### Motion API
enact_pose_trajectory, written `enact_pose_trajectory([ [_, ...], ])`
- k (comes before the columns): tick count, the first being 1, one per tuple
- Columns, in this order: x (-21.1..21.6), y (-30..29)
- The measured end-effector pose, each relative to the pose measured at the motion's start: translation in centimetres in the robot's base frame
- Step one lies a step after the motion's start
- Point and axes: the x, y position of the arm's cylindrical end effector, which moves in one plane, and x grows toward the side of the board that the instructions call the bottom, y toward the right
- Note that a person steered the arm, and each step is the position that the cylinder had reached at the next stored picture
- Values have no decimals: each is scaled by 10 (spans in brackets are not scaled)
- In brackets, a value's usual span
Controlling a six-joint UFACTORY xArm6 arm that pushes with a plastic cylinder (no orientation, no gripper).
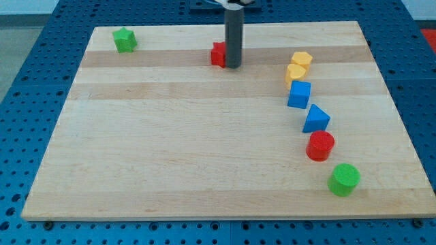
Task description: Move red star below green star
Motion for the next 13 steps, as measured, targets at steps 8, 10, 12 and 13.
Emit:
enact_pose_trajectory([
  [8, -59, -45],
  [10, -63, -105],
  [12, -65, -138],
  [13, -63, -83],
])
